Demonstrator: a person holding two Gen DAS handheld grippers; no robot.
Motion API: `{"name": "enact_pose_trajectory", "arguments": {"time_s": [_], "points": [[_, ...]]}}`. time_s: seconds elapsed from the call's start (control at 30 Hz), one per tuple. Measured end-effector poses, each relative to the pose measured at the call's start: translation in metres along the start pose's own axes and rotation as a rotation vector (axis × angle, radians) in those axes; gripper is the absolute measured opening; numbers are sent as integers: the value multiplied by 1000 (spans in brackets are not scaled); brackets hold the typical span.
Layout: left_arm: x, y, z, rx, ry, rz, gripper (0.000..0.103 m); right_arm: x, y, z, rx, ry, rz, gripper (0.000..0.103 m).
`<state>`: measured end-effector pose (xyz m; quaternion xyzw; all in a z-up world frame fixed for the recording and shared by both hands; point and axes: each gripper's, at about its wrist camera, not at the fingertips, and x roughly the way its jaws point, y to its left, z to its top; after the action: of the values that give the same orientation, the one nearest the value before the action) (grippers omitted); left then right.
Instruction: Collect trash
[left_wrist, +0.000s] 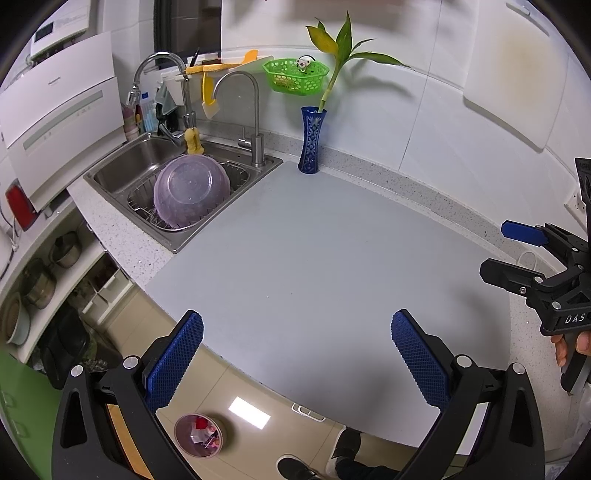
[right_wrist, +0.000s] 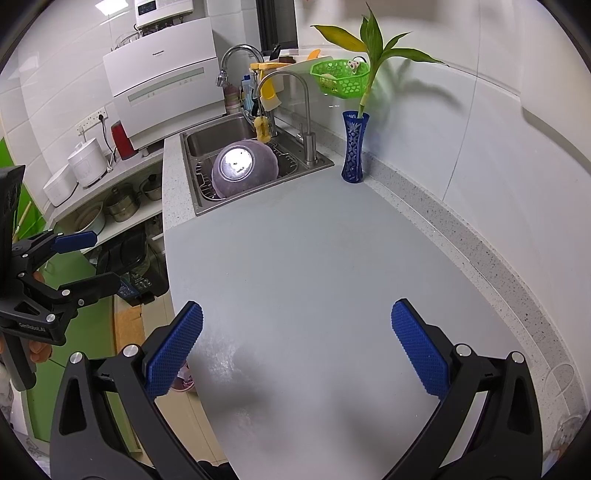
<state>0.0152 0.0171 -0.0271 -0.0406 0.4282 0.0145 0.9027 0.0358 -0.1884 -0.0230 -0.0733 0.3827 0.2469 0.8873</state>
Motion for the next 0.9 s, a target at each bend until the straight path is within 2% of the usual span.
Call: {"name": "enact_pose_trajectory", "arguments": {"time_s": [0.9], "points": [[-1,1,3,7,-4,5,98,3,-2,0,-3,5,7,100]]}}
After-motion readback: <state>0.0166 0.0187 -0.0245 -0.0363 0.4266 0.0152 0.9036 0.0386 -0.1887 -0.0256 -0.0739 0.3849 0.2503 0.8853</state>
